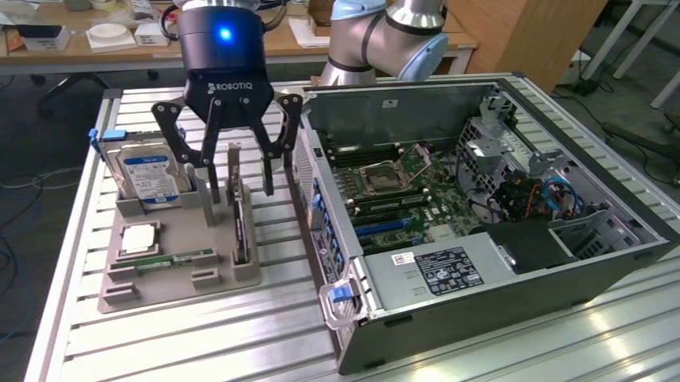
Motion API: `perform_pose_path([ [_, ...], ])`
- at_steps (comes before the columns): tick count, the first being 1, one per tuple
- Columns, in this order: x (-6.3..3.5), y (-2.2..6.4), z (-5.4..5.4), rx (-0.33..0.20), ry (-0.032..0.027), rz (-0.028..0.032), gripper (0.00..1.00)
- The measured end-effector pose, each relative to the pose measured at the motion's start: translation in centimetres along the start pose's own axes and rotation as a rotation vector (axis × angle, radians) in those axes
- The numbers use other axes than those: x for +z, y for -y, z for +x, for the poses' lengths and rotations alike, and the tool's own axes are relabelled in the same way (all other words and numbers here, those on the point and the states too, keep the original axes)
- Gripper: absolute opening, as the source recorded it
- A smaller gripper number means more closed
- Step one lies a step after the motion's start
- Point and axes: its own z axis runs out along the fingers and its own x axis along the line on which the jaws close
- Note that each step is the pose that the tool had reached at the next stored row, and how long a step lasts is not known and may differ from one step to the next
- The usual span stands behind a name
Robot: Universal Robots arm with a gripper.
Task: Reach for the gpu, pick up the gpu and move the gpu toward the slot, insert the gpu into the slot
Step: 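Pick up the gpu and move the gpu toward the slot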
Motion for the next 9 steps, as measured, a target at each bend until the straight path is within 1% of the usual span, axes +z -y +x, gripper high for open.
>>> perform_pose_path([
  [9, 0.0, 0.0, 0.0, 0.0, 0.0, -0.0004, 0.59],
])
